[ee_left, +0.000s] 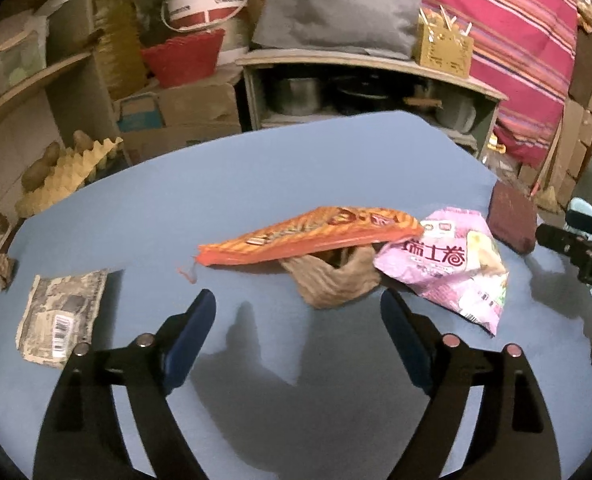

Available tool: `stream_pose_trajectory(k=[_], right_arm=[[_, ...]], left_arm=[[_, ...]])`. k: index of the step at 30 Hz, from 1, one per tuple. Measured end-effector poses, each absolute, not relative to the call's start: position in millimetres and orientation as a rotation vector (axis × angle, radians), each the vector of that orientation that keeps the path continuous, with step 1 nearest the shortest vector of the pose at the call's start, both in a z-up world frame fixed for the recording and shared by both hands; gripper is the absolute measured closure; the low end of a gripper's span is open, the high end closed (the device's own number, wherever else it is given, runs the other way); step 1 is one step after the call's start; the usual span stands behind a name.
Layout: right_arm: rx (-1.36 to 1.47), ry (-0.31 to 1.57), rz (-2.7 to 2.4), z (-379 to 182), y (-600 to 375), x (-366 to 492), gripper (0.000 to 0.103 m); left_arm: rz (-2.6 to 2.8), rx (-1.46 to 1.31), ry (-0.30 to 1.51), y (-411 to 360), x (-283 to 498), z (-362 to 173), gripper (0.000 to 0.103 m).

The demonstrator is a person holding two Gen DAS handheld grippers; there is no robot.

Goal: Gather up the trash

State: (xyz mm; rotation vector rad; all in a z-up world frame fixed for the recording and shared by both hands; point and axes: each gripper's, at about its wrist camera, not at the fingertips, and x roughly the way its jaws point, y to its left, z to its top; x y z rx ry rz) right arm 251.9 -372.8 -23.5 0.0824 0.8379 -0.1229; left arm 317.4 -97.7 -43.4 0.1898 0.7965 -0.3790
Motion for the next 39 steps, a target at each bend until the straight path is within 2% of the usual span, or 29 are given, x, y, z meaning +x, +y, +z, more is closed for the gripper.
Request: stream_pose_trajectory(k=[5, 11, 23, 26, 35, 39], right_arm=[[0.075, 0.808, -0.144, -19.6, -372.1, 250.2, 0.005], [0.051, 0.769, -0.167, -17.1, -368.7, 251.9, 0.004], [-0.006, 0.846, -0.074, -31.9, -354.1, 272.6, 0.004], [0.001, 0.881, -0.068, -40.0, -356.4, 279.5, 0.004], [-0.157, 0.96, -0.063, -51.1, -348.2, 307.0, 0.004], [-0.078, 0.976, -0.034, -53.6, -357.9, 314.3, 0.004]], left_arm=[[-0.373, 0.21, 0.806, -109.1, 325.9, -50.0, 0.02], [-0.356, 0.176, 0.797, -105.6, 336.6, -51.7, 0.02], [-0.396, 0.15, 0.775, -96.6, 340.8, -46.2, 0.021], [-0.412, 0.135, 0.782, -94.0, 342.1, -45.0, 0.025], [-0.403, 0.125, 0.772, -87.8, 338.8, -41.0, 0.026], [-0.41, 0.123, 0.778, -86.4, 336.9, -40.9, 0.033]])
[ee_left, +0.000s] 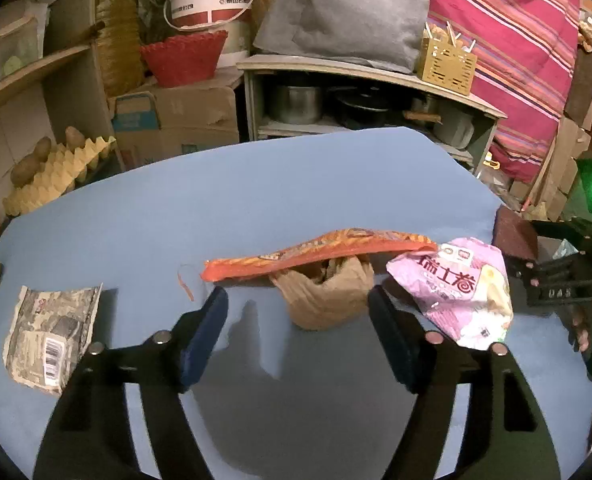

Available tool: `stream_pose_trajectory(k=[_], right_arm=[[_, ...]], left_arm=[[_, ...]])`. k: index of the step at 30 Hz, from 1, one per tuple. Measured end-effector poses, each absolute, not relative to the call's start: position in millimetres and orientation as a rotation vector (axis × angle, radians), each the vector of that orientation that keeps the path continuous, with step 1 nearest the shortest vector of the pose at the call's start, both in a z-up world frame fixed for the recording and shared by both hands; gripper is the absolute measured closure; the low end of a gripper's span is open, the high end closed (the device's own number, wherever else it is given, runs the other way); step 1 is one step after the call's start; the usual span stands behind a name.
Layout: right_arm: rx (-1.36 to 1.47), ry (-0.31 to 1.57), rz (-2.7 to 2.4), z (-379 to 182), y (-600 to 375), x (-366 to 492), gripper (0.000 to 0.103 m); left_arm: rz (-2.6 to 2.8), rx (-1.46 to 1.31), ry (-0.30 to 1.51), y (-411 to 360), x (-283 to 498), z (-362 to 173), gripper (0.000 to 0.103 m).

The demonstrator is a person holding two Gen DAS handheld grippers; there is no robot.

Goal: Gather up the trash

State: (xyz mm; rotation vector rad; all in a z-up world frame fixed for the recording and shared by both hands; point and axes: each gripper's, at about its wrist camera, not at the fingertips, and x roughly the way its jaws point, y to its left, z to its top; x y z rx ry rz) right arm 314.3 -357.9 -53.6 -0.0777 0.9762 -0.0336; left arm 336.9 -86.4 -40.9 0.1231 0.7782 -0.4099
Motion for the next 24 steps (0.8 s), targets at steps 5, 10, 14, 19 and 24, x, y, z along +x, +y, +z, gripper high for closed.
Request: stream_pose_trajectory(k=[5, 10, 14, 19, 24], right_arm=[[-0.055, 0.953, -0.031, -53.5, -355.7, 310.7, 0.007], [-0.063, 0.926, -0.033, -42.9, -346.6, 294.6, 0.008], [-0.041, 0.871, -0.042, -24.4, -341.6, 269.5, 0.008], [-0.001, 0.789, -0.058, 4.9, -340.5, 224.0, 0.008], [-0.046, 0.714, -0.107, 19.0, -343.8, 183.3, 0.008]], left_arm=[[-0.394, 0.126, 0.774, -83.1, 331.8, -40.5, 0.034], [-0.392, 0.108, 0.771, -81.7, 325.0, -39.1, 0.036], [-0.388, 0.135, 0.761, -86.0, 314.6, -39.7, 0.036], [-0.382, 0.147, 0.761, -86.0, 304.7, -41.9, 0.036], [-0.387, 0.12, 0.775, -79.0, 297.5, -46.5, 0.036]])
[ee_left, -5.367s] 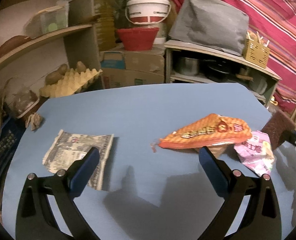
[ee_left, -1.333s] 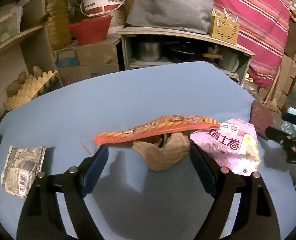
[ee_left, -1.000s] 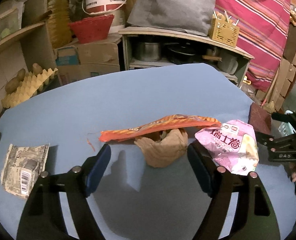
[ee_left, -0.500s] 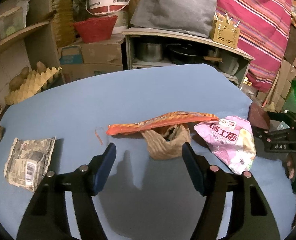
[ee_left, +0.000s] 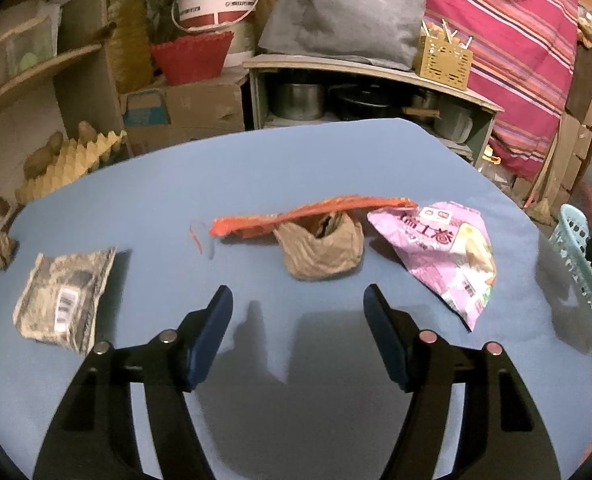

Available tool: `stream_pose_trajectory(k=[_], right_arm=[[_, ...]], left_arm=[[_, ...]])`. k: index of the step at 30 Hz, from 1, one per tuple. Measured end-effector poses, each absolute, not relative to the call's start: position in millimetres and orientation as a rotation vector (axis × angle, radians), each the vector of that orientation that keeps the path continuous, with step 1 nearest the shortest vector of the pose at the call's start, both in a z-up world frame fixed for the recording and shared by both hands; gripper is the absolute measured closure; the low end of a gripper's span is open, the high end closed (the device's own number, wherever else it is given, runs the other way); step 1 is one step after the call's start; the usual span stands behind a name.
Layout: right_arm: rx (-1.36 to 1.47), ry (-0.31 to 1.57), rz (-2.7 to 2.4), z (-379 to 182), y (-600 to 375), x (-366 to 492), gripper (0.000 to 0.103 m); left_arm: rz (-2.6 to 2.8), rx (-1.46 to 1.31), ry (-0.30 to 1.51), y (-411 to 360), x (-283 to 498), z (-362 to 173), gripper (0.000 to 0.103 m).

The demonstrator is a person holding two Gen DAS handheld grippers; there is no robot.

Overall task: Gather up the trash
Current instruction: 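Carry the pad over the basket with the right tool while the left tool grasps the crumpled brown paper bag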

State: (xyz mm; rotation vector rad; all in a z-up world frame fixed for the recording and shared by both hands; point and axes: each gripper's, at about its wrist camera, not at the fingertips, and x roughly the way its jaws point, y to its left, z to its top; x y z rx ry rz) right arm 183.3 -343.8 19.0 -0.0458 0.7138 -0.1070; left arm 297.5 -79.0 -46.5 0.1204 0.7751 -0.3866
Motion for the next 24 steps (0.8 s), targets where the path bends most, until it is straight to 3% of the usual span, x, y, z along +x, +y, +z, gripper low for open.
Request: stream_pose_trajectory(k=[13, 16, 24], right_arm=[[0.078, 0.665, -0.147, 21.3, -405.6, 156.3, 0.008], [0.127, 0.664, -0.146, 19.0, -419.4, 147.6, 0.008], [0.165, 0.668, -0.143, 15.8, -434.6, 141.2, 0.008]], left_arm=[[-0.321, 0.147, 0.729, -75.0, 266.1, -40.3, 0.035], [-0.305, 0.098, 0.74, -77.7, 274.7, -39.4, 0.027], [-0.271, 0.061, 0.819, -93.0, 308.5, -51.8, 0.027]])
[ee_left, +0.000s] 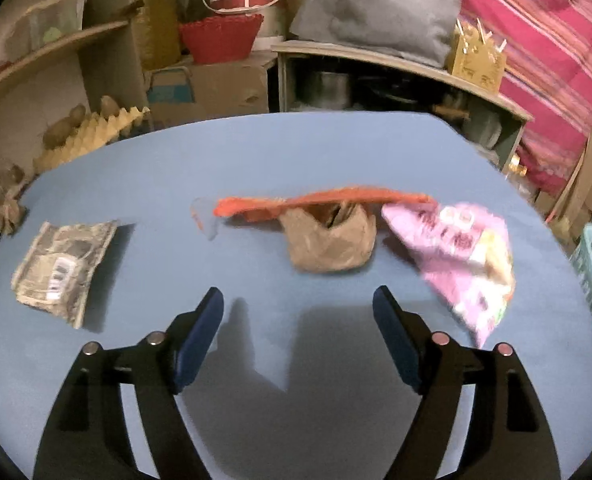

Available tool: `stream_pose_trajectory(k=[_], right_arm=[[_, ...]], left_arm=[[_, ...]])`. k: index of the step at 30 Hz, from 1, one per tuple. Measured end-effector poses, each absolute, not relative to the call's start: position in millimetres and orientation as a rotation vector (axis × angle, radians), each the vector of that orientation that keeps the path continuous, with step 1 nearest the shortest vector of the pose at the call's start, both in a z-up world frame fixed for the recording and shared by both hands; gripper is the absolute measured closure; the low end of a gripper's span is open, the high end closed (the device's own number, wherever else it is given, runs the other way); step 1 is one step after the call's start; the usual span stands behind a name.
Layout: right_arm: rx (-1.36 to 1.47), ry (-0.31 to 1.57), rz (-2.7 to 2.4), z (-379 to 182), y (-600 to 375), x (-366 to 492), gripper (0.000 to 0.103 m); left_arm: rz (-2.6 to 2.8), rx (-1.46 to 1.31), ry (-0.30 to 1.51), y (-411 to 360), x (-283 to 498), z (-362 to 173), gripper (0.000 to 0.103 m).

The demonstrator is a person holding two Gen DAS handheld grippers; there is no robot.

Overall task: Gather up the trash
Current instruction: 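Carry the pad over the basket with the right tool while the left tool grasps the crumpled brown paper bag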

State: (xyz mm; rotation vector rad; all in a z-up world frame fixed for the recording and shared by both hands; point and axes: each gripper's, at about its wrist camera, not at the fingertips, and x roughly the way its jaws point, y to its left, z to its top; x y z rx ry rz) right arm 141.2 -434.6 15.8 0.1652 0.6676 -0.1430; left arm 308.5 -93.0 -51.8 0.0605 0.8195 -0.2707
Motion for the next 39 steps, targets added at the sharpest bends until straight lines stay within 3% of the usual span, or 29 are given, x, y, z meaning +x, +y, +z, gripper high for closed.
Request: stream_pose_trajectory(k=[3, 11, 13, 15, 17, 30, 39], right_arm=[[0.188, 0.664, -0.131, 15.7, -437.3, 142.3, 0.008], [0.207, 0.666, -0.112, 13.8, -441.6, 145.2, 0.008], [0.214, 0.664, -0.109, 14.0, -443.2, 145.0, 0.008], [0.215, 0.661, -0.102, 14.9, -443.1, 145.4, 0.008], [0.21, 0.66, -0.095, 15.6, -442.0, 145.3, 0.008], [0.205, 0.647, -0.049, 17.6, -438.2, 133.1, 0.008], [0.223, 0.61, -0.075, 25.8, -458.9, 115.5, 0.008]], left_arm=[[-0.242, 0.064, 0.821, -102.0, 317.4, -50.3, 0.021], [-0.203, 0.049, 0.853, -115.7, 350.7, -54.0, 0.021], [-0.215, 0.029, 0.862, -113.4, 351.3, -56.2, 0.024], [-0.235, 0.009, 0.863, -110.8, 349.0, -56.6, 0.041], [-0.247, -0.002, 0.878, -109.1, 343.3, -56.6, 0.047], [-0.177, -0.008, 0.761, -83.5, 257.6, -15.6, 0.049], [-0.193, -0.005, 0.686, -111.0, 220.1, 14.6, 0.049]])
